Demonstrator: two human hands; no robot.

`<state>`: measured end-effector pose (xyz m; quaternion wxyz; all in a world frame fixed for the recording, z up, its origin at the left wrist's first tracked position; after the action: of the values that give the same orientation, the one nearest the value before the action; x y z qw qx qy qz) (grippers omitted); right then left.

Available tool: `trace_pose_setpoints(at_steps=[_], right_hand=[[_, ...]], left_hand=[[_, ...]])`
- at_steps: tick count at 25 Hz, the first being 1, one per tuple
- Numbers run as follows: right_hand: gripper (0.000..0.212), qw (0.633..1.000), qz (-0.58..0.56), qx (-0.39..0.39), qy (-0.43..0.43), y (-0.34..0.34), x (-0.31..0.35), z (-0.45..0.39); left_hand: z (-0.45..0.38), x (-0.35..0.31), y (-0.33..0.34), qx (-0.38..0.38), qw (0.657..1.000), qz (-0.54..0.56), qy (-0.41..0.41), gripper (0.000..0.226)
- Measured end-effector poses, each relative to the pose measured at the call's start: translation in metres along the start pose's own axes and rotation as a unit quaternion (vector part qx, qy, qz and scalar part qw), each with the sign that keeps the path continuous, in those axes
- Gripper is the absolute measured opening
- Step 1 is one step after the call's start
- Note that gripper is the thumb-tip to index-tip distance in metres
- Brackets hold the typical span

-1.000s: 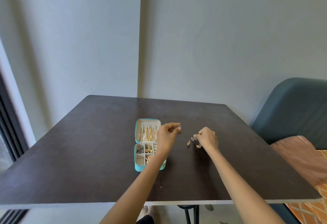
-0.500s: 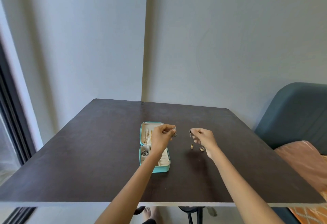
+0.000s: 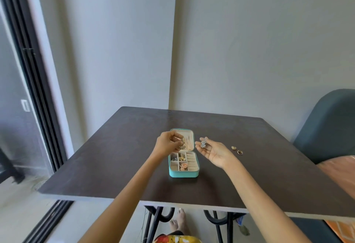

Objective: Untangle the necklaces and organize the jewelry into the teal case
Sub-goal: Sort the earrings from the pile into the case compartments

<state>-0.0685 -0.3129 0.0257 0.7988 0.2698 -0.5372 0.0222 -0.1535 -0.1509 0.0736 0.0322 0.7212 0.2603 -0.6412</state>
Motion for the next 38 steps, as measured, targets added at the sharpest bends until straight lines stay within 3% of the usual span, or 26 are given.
trace_pose_setpoints(at_steps=[8, 14, 23, 27, 32, 38], right_hand=[[0.018, 0.998, 0.05, 0.036, 0.027, 0.039, -0.023, 0.025], [0.029, 0.992, 0.124, 0.026, -0.015, 0.047, -0.019, 0.031], [0.03, 0.979, 0.199, 0.01, -0.034, 0.047, -0.027, 0.032], [0.026, 0.956, 0.288, 0.006, -0.05, 0.045, -0.027, 0.033], [0.02, 0.919, 0.381, -0.022, -0.095, 0.04, -0.017, 0.032], [0.019, 0.842, 0.523, -0.022, -0.132, 0.059, -0.018, 0.038]], left_hand=[[0.019, 0.033, -0.006, 0.065, 0.982, -0.163, -0.075, 0.015], [0.02, 0.04, -0.004, 0.07, 0.963, -0.244, -0.088, 0.023], [0.026, 0.025, -0.001, 0.035, 0.919, -0.39, -0.042, 0.024], [0.027, 0.019, 0.003, 0.018, 0.903, -0.429, -0.014, 0.021], [0.025, 0.018, -0.005, 0.029, 0.917, -0.397, -0.008, 0.022], [0.027, 0.032, -0.005, 0.058, 0.927, -0.37, -0.03, 0.021]])
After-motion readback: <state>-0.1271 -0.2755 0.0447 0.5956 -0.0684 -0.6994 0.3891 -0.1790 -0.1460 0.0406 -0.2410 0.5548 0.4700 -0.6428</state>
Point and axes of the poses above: each hand's wrist, its own z-axis away from the middle knuckle, its own y-axis out of the palm, x = y × z, the point moved 9 cm from there along -z, towards the middle knuckle, and after that the axes turned 3 degrees about z, right-handed, at the moved point
